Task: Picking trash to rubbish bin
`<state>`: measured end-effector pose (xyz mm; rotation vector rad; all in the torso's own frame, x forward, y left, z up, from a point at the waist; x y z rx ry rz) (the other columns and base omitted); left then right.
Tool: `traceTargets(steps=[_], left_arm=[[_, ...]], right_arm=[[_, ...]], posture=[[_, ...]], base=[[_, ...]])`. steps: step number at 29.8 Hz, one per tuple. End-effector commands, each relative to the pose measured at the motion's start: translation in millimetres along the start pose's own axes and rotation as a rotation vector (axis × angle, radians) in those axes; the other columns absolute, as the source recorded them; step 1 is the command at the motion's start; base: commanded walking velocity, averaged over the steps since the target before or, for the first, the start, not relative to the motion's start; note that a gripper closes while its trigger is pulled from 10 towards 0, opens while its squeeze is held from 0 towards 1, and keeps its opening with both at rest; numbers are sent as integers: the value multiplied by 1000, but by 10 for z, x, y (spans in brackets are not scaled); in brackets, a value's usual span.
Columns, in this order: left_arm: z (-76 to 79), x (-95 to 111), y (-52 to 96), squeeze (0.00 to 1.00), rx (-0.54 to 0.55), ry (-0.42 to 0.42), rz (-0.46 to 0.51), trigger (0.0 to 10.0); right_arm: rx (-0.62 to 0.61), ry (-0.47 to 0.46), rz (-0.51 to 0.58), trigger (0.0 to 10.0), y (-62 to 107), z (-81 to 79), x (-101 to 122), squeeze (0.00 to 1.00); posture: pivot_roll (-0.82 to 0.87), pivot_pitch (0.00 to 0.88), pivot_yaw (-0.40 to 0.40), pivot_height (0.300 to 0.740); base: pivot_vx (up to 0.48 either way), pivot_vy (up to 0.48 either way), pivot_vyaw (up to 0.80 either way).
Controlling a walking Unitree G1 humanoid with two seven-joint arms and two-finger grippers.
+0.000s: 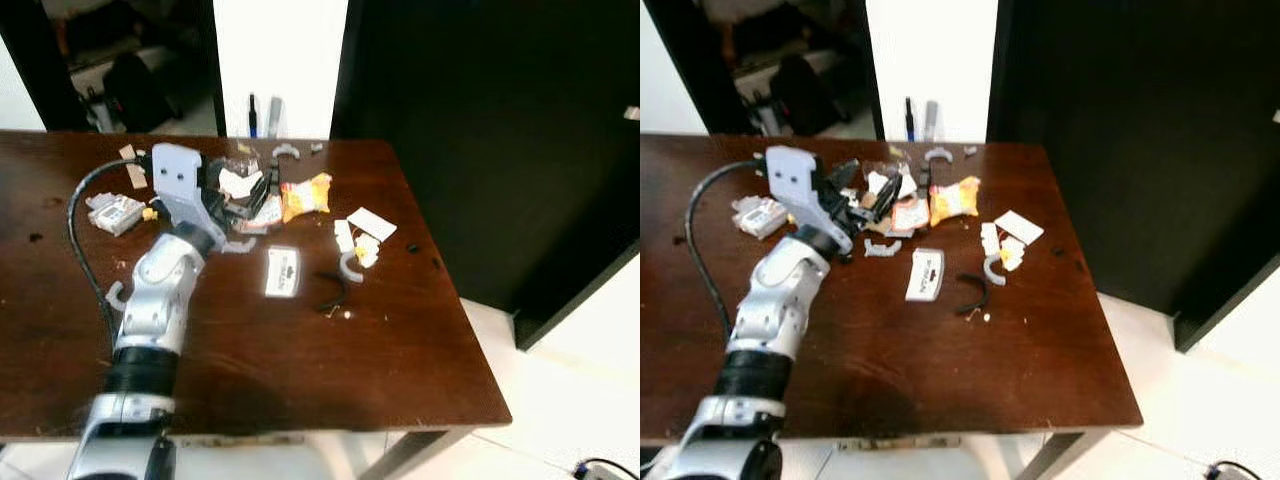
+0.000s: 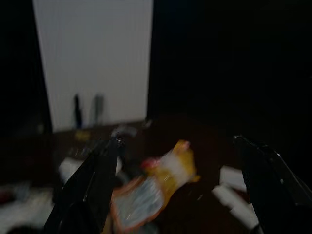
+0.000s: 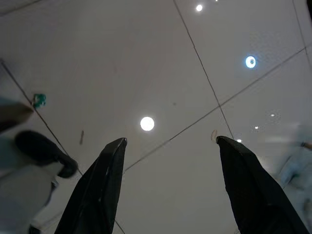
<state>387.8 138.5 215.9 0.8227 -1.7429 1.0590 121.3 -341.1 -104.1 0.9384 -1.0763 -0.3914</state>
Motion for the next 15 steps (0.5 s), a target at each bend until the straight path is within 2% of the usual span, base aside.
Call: traceTargets(steps=[1, 4, 6, 7, 9, 10, 12, 13, 15], left_arm=[[-61, -182, 21, 0, 22, -52, -87, 10000], [-71, -226, 27, 0, 26, -66, -108, 10000], [-79, -279, 27, 0, -2, -107, -134, 10000], [-79, -279, 27, 0, -2, -107, -134, 10000], [-137, -282, 3, 0, -25, -147, -149, 10000], [-137, -282, 3, 0, -25, -147, -149, 10000], [-201, -258, -25, 0, -29, -168, -154, 10000], [-201, -258, -25, 0, -29, -168, -154, 10000], [-273, -200, -86, 0, -45, -216, -154, 10000]], right_arm=[[4, 56, 3, 10000, -3, 46, -60, 0], [5, 83, 4, 10000, -5, 70, -77, 0], [3, 144, 9, 10000, -19, 173, -94, 0], [3, 144, 9, 10000, -19, 173, -94, 0], [-24, 169, 16, 10000, -44, 377, -62, 0], [-24, 169, 16, 10000, -44, 377, -62, 0], [-47, 185, 24, 10000, -57, 540, -26, 0], [-47, 185, 24, 10000, -57, 540, -26, 0], [-76, 217, 34, 10000, -66, 740, 23, 0]], posture=[[16, 192, -66, 740], [9, 202, -68, 740], [-21, 244, -80, 740], [-21, 244, -80, 740], [-53, 285, -91, 740], [-53, 285, -91, 740], [-70, 309, -98, 740], [-70, 309, -98, 740], [-90, 350, -111, 740]], base=[[0, 0, 0], [0, 0, 0], [0, 0, 0], [0, 0, 0], [0, 0, 0], [0, 0, 0], [0, 0, 0], [0, 0, 0], [0, 0, 0]])
Point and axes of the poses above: a point about 5 cm out from each wrist's last joint towards the gripper, its own y axis pointing back from the gripper into the wrist, its own x axis along the axis of the wrist's last joint, z = x × y, the point moved 4 cm from there along -y, pointing out of the wrist towards the gripper, and after that the axes turned 12 degrees about -y, right-handed, at the moved point
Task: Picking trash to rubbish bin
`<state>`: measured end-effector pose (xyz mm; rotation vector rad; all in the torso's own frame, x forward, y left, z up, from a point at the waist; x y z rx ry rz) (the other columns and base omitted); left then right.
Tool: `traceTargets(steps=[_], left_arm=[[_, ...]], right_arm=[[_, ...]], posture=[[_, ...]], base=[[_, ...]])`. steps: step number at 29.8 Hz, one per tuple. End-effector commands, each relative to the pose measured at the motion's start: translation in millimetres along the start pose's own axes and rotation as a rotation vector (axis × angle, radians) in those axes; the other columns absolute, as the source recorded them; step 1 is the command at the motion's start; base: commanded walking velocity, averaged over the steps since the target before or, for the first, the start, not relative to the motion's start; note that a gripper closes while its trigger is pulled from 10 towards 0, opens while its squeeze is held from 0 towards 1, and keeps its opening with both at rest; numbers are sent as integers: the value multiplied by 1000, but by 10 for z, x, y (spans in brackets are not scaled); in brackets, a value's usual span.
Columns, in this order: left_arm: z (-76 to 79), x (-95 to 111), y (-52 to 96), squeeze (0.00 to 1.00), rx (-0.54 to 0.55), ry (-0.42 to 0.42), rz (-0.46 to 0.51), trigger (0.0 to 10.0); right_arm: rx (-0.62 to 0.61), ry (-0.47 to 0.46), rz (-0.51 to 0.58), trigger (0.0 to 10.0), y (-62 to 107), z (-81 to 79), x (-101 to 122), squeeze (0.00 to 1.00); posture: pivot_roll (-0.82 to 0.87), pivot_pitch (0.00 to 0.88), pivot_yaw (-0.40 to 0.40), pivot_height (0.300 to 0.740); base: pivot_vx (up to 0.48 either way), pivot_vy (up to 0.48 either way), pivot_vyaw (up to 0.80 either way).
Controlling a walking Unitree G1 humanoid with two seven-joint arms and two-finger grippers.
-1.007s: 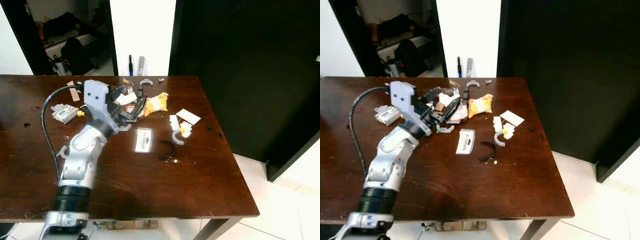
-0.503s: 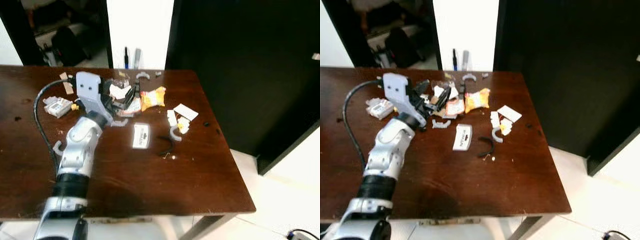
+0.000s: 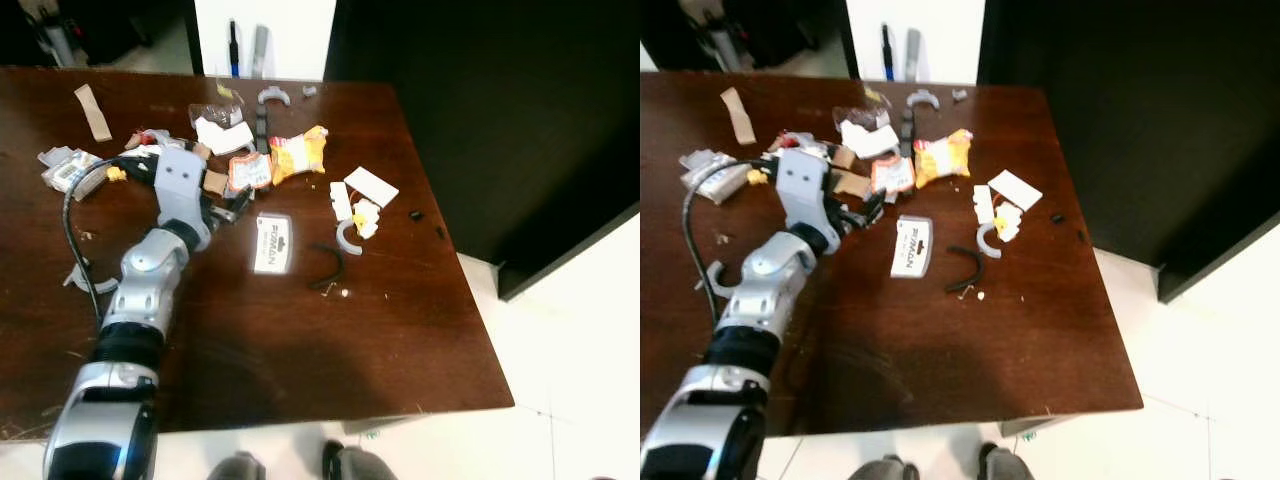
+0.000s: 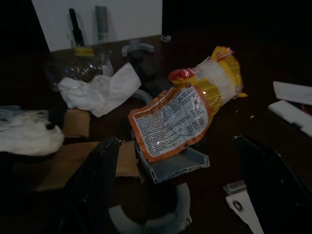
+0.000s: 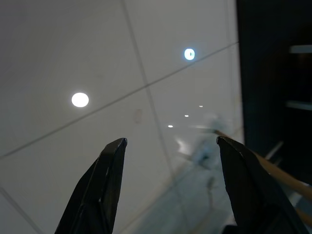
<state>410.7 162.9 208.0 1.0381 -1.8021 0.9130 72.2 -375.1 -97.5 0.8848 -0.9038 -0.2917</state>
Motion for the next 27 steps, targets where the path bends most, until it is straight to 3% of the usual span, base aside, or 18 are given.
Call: traceTargets(steps=[1, 4, 7, 13, 19, 25, 27], left_arm=[[16, -18, -15, 0, -35, -48, -15, 10000], [-55, 56, -87, 0, -66, -144, -18, 10000], [-93, 105, -120, 0, -79, -181, -12, 10000], [-114, 171, -172, 0, -131, -253, -11, 10000], [-59, 52, -191, 0, -245, -457, -115, 10000], [-153, -28, -187, 0, -229, -604, -200, 10000], [-174, -36, -187, 0, -221, -610, -209, 10000]], right_arm=[[-19, 26, -7, 10000, -8, 137, -50, 0], [-40, 48, -2, 10000, -18, 305, -41, 0], [-42, 56, 1, 10000, -19, 345, -42, 0], [-35, 66, 11, 10000, -19, 334, -26, 0], [-25, 51, 29, 10000, -21, 301, 25, 0], [-33, 40, 25, 10000, -19, 314, 5, 0], [-34, 37, 24, 10000, -18, 318, -8, 0]], posture=[[-90, 350, -111, 740], [-104, 391, -117, 740], [-110, 404, -116, 740], [-127, 416, -109, 740], [-141, 409, -101, 740], [-145, 402, -96, 740], [-149, 401, -94, 740]], base=[[0, 0, 0], [0, 0, 0], [0, 0, 0], [0, 0, 0], [0, 0, 0], [0, 0, 0], [0, 0, 0]])
Point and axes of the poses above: a point about 5 cm out from each wrist's last joint towards the gripper, its own y axis pointing back from the gripper into the wrist, its own x axis along the axis of the wrist's last joint, z = x × y, the point moved 4 cm from there along -y, pointing out of the wrist towards the gripper, and after that the axes turned 12 degrees about -y, right-handed, at the moved point
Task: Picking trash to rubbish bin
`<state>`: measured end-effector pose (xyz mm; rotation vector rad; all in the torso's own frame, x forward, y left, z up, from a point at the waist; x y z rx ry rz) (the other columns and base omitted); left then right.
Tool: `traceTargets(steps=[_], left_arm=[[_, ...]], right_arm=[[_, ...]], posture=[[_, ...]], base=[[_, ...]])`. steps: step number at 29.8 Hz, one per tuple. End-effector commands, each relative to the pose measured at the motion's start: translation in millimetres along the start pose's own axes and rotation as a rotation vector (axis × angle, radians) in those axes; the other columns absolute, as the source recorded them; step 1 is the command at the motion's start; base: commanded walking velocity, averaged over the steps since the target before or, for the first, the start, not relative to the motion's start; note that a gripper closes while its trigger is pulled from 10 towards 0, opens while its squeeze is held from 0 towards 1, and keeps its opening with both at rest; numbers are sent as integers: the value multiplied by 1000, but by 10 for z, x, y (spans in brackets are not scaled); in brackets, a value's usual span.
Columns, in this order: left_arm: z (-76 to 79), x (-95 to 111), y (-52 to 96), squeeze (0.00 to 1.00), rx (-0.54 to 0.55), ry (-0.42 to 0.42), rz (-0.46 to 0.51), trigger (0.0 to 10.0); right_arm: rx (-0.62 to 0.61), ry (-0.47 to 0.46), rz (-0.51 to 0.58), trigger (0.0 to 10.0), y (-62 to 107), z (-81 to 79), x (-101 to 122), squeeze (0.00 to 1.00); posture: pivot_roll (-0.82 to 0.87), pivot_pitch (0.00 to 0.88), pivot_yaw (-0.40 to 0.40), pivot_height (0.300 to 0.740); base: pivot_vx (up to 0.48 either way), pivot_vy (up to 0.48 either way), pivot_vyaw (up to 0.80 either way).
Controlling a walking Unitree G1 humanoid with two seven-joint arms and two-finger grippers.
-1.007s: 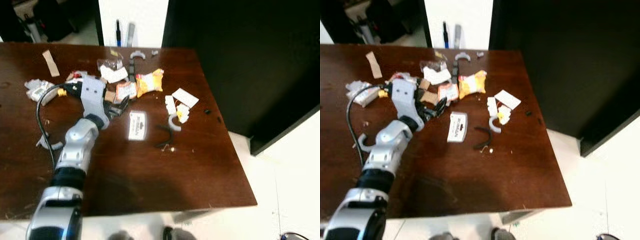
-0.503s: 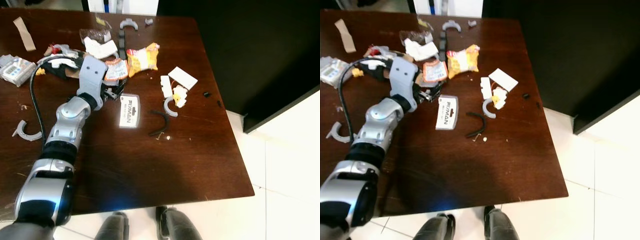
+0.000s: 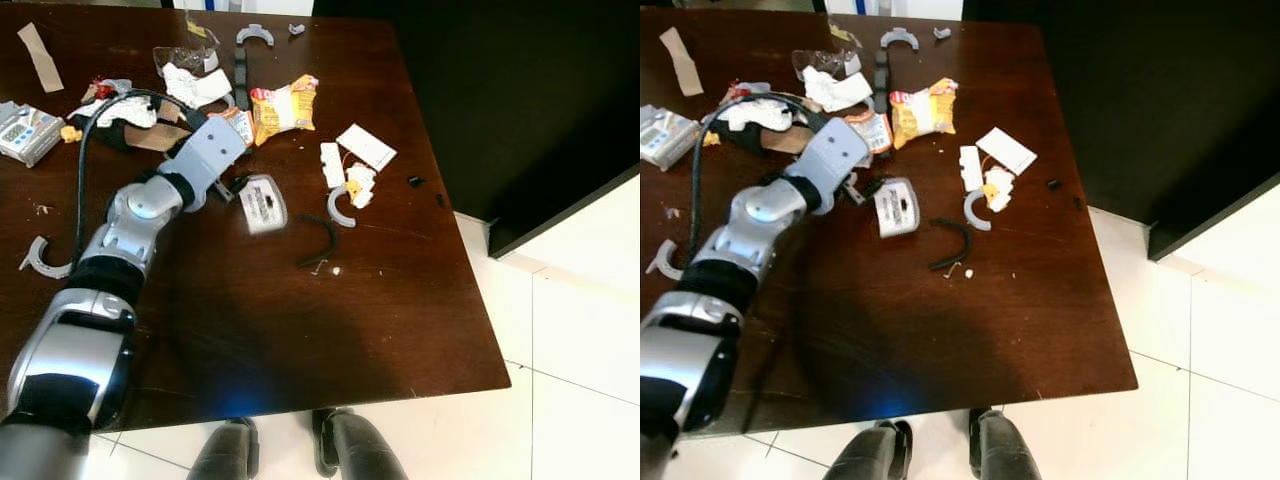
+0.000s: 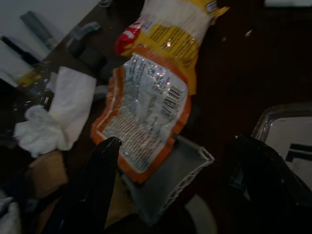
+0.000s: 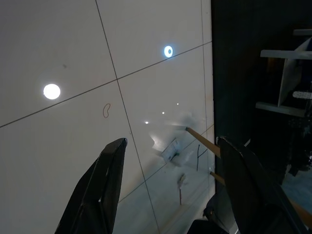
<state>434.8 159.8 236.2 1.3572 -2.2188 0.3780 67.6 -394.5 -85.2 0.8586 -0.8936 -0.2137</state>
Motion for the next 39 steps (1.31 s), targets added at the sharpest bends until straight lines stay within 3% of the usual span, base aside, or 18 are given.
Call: traceTargets(steps=[1, 18, 28, 32, 34, 36, 39], left_arm=[[110, -229, 58, 0, -58, -37, -100, 0], [202, -367, 75, 0, -90, -51, -163, 0], [54, -306, 49, 0, -38, -22, -145, 0], [-88, -98, -14, 0, 8, 46, -51, 0], [-179, 85, -51, 0, 30, 100, 37, 0], [-277, 404, -77, 0, 41, 223, 209, 0], [-313, 548, -68, 0, 39, 271, 290, 0]], right_arm=[[-40, -9, -47, 10000, 17, 149, -187, 0], [-69, -39, -45, 10000, 15, 229, -181, 0], [-57, -60, -44, 10000, 18, 111, -176, 0], [-46, -74, -52, 10000, 30, 18, -212, 0], [-40, -77, -60, 10000, 39, -32, -245, 0], [-35, -79, -68, 10000, 49, -80, -275, 0], [-31, -79, -71, 10000, 53, -106, -285, 0]], posture=[[-152, 400, -93, 740], [-166, 373, -89, 740], [-156, 335, -73, 740], [-142, 313, -64, 740], [-133, 300, -59, 740], [-121, 287, -52, 740], [-114, 278, -48, 740]], base=[[0, 0, 0], [0, 0, 0], [0, 0, 0], [0, 0, 0], [0, 0, 0], [0, 0, 0], [0, 0, 0]])
Point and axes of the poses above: a point about 5 cm out from each wrist's last joint towards the gripper, its own y axis pointing back from the gripper into the wrist, its own x axis along the axis of the wrist's last joint, z = x × y, the point moved 4 cm from there along -y, pointing out of the wrist towards the gripper, and after that the axes turned 12 degrees about -y, right-handed, at the moved point
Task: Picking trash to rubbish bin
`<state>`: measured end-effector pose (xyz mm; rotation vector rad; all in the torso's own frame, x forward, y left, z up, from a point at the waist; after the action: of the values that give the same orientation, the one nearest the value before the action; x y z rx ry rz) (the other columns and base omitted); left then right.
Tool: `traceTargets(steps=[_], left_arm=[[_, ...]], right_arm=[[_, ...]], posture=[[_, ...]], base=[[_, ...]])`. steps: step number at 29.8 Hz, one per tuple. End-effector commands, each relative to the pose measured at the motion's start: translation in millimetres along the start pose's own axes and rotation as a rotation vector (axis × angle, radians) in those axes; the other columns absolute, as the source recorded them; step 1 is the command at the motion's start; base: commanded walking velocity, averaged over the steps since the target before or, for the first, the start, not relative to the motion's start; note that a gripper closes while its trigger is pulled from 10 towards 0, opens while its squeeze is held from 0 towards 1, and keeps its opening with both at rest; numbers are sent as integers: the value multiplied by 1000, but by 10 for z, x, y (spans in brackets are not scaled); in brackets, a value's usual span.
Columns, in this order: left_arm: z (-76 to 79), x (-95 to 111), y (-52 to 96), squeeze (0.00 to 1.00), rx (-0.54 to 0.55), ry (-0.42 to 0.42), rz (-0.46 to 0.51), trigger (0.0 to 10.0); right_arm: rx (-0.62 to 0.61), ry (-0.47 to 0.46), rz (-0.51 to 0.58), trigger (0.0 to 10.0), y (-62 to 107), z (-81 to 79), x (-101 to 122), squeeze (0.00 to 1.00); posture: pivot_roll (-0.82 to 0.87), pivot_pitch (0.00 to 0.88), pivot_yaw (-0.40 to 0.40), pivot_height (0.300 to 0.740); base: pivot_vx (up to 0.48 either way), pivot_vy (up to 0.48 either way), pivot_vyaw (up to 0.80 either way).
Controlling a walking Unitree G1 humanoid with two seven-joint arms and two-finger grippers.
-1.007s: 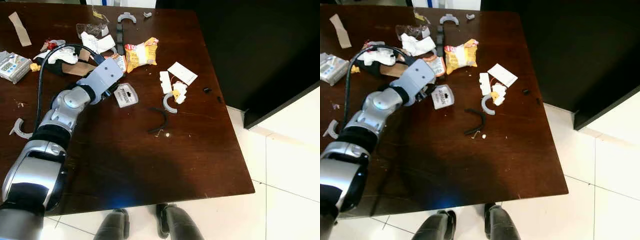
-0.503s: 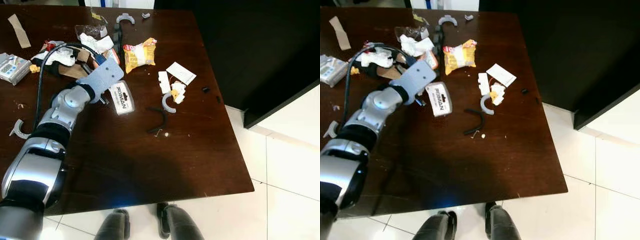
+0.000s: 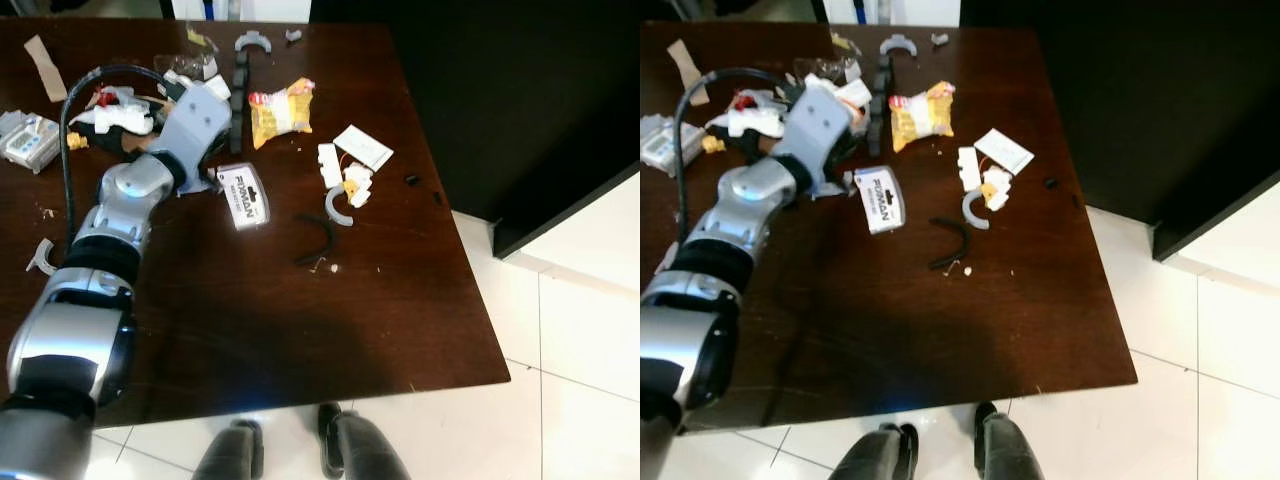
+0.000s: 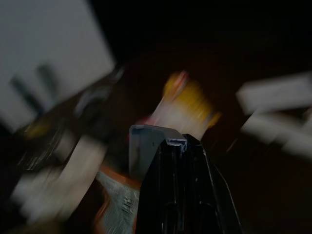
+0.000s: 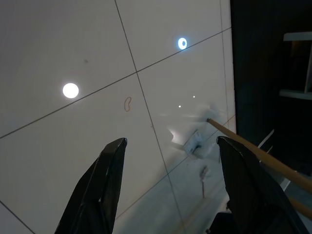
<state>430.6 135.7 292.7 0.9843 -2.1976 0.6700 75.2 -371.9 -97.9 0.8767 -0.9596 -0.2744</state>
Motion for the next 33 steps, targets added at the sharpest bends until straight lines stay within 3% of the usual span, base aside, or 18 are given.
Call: traceTargets(steps=[1, 3, 7, 10, 11, 12, 13, 14, 15, 16, 18, 20, 22, 25, 26, 30, 31, 33], left_arm=[[44, 174, -36, 0, -23, 70, 95, 0], [74, 447, -30, 0, -30, 121, 227, 0], [96, 601, -4, 0, -29, 154, 303, 0], [116, 882, 121, 0, -9, 303, 460, 0], [140, 943, 166, 0, -20, 364, 504, 824], [140, 943, 166, 0, -20, 364, 504, 824], [245, 962, 209, 0, -46, 419, 531, 4588], [412, 966, 250, 0, -95, 484, 551, 10000], [567, 974, 297, 0, -145, 541, 567, 10000], [567, 974, 297, 0, -145, 541, 567, 10000], [882, 985, 393, 0, -246, 639, 587, 10000], [1086, 971, 466, 0, -299, 714, 584, 10000], [1237, 925, 507, 0, -331, 733, 548, 10000], [1462, 807, 575, 0, -352, 749, 449, 10000], [1462, 807, 575, 0, -352, 749, 449, 10000], [1521, 711, 607, 0, -343, 755, 375, 10000], [1521, 711, 607, 0, -343, 755, 375, 10000], [1541, 689, 637, 0, -339, 756, 346, 10000]], right_arm=[[-35, 0, -41, 10000, 12, 94, -147, 0], [-20, -6, -49, 10000, 26, -4, -178, 0], [-10, -7, -54, 10000, 35, -67, -194, 0], [9, -4, -61, 10000, 51, -177, -210, 0], [15, -5, -61, 10000, 55, -209, -207, 0], [15, -5, -61, 10000, 55, -209, -207, 0], [23, -10, -61, 10000, 61, -257, -201, 0], [32, -16, -61, 10000, 69, -308, -199, 0], [39, -23, -60, 10000, 76, -351, -195, 0], [39, -23, -60, 10000, 76, -351, -195, 0], [43, -49, -54, 10000, 83, -397, -179, 0], [30, -75, -41, 10000, 81, -402, -141, 0], [-30, -91, -12, 10000, 64, -328, -52, 0], [-166, -171, 111, 10000, 27, -111, 338, 0], [-166, -171, 111, 10000, 27, -111, 338, 0], [-170, -185, 231, 10000, 36, -121, 777, 0], [-170, -185, 231, 10000, 36, -121, 777, 0], [-141, -234, 311, 10000, 75, -203, 1098, 0]], posture=[[-103, 265, -45, 740], [-84, 244, -39, 740], [-66, 230, -37, 740], [-37, 207, -30, 740], [-31, 202, -29, 740], [-31, 202, -29, 740], [-18, 189, -28, 740], [-2, 176, -28, 740], [12, 162, -25, 740], [12, 162, -25, 740], [30, 144, -21, 740], [37, 138, -20, 740], [41, 135, -20, 740], [59, 122, -22, 740], [59, 122, -22, 740], [70, 107, -26, 740], [70, 107, -26, 740], [73, 102, -26, 740]], base=[[0, 0, 0], [0, 0, 0], [0, 0, 0], [0, 0, 0], [0, 0, 0], [0, 0, 0], [0, 0, 0], [0, 0, 0], [0, 0, 0], [0, 0, 0], [0, 0, 0], [0, 0, 0], [0, 0, 0], [0, 0, 0], [0, 0, 0], [0, 0, 0], [0, 0, 0], [0, 0, 0]])
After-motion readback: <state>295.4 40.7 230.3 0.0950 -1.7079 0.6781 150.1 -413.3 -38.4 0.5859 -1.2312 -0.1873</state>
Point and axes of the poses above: a point about 5 cm out from each wrist's last joint towards the gripper, its own y axis pointing back from the gripper into the wrist, its own x axis along the axis of the wrist's last joint, z = x × y, the point moved 4 cm from there along -y, pointing out of the wrist towards the gripper, and after that the axes turned 12 degrees about -y, right-handed, at the moved point
